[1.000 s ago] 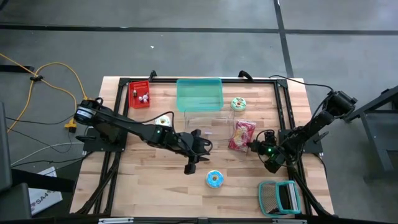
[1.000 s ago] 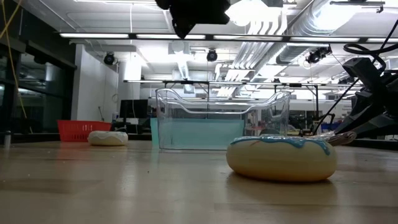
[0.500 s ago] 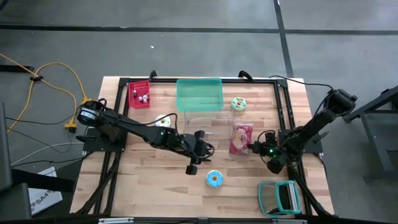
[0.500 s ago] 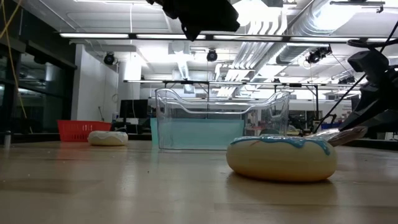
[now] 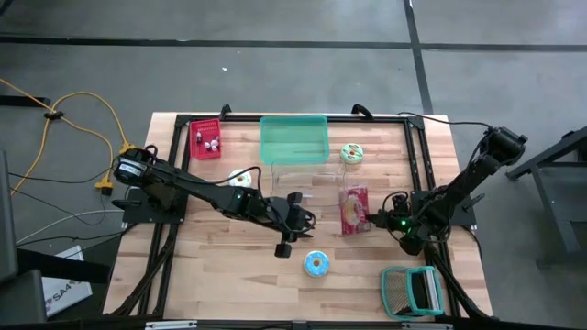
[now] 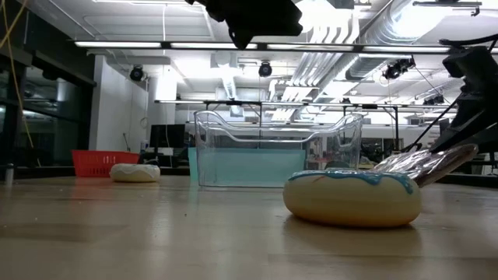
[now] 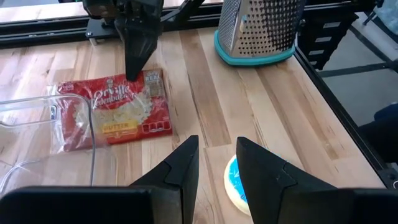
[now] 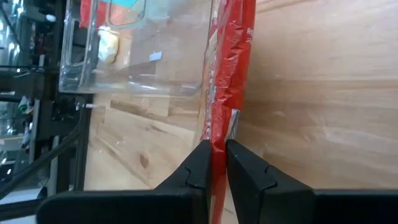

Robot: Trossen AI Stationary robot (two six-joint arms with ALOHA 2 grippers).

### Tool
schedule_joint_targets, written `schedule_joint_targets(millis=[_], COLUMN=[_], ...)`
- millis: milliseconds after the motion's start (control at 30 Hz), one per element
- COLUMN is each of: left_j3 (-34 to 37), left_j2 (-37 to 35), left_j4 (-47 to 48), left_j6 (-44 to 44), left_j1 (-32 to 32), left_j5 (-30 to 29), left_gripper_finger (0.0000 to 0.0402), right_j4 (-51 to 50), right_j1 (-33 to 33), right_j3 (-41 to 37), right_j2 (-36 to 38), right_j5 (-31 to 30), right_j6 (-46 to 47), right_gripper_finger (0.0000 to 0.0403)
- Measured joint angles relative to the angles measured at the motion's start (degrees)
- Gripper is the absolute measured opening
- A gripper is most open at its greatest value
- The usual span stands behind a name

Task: Pick & Place Food Item
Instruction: Put the popcorn bag into the blue bin

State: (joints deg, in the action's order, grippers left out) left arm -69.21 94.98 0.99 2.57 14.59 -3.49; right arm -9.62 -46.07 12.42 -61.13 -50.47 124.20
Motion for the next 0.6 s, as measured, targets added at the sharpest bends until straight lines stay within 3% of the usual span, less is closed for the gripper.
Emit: schedule_joint_targets(millis=[167, 600], left_j3=[0.0, 0.0], left_j2=[0.0, 0.0], left_j4=[-0.2, -0.2], left_j6=[0.0, 0.7], left_j1=[0.0, 0.0], left_j5=[0.0, 0.0], left_gripper_finger=[0.0104, 0.0105], right_j4=[-0.6, -0.5], right_j1=[-0.9, -0.9], right_j3=[0.0, 0.0], right_j2=[0.4, 0.5], right_j5=[-0.3, 0.9], right_j6=[0.0, 0.0], right_gripper_finger=[0.0008, 0.0003])
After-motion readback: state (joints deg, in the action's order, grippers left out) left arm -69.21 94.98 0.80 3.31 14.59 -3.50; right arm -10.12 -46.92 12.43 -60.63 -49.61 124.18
